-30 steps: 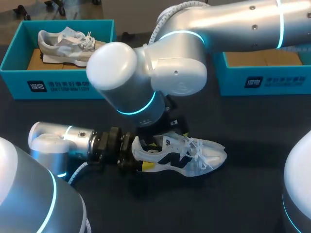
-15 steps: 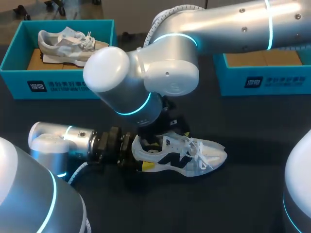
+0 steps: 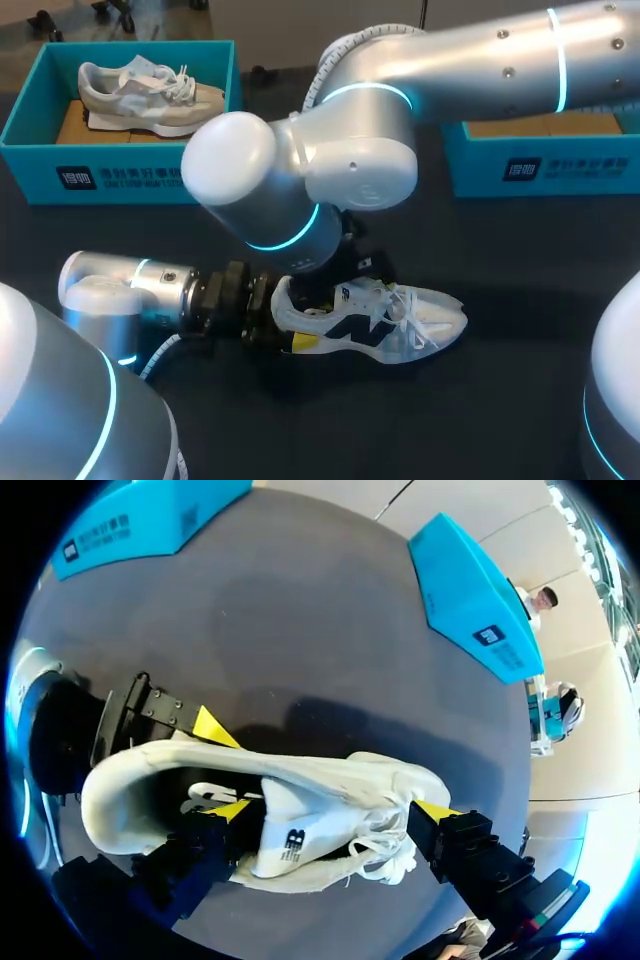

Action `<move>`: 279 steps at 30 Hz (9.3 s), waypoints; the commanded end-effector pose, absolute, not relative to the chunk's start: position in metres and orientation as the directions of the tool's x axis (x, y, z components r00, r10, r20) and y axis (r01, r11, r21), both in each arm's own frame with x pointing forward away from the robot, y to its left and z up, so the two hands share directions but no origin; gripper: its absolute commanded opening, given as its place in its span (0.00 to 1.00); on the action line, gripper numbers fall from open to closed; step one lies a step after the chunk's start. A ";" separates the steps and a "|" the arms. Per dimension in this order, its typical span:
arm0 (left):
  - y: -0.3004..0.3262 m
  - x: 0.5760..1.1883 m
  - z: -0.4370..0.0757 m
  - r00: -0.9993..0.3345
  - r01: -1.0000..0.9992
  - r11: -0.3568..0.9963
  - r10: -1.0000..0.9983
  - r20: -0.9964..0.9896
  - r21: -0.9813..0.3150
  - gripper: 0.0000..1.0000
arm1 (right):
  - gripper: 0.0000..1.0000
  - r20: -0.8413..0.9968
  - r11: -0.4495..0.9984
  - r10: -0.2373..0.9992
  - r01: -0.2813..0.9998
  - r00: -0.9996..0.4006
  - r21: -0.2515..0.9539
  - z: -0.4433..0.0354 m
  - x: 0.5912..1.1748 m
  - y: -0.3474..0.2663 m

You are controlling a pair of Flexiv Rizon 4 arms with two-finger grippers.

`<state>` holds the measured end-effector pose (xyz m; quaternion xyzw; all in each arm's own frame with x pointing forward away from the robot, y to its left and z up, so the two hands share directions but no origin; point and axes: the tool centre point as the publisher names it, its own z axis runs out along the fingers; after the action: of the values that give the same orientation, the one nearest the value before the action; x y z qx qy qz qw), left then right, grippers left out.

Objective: Take the shoe out of the shoebox, open the shoe tongue, remove and reinsert the insole, then place the shoe into the shoebox

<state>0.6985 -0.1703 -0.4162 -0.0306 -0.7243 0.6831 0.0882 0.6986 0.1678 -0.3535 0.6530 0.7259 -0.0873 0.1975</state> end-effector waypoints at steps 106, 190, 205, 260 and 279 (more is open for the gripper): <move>-0.168 0.700 -0.425 -0.983 -0.077 0.055 0.164 0.085 -0.995 0.00 | 0.04 0.589 0.151 0.790 0.985 -0.172 0.085 -0.382 0.676 0.053; -0.168 0.700 -0.425 -0.983 -0.077 0.055 0.164 0.085 -0.995 0.00 | 0.00 -0.069 0.955 0.296 0.293 -0.953 0.054 -0.237 0.654 0.183; -0.168 0.700 -0.425 -0.983 -0.077 0.055 0.164 0.085 -0.995 0.00 | 0.00 -0.086 0.975 0.223 0.221 -0.971 0.032 -0.250 0.660 0.202; -0.168 0.700 -0.425 -0.983 -0.077 0.055 0.164 0.085 -0.995 0.00 | 0.00 -0.124 1.000 0.027 0.027 -0.992 0.004 -0.361 0.711 0.215; -0.168 0.700 -0.425 -0.983 -0.077 0.055 0.164 0.085 -0.995 0.00 | 0.00 -0.106 0.995 0.095 0.097 -0.990 -0.013 -0.388 0.718 0.186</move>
<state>0.6988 -0.1701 -0.4162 -0.0304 -0.7242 0.6833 0.0880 0.7189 0.1911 -0.3890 0.0472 0.9975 -0.0120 0.0508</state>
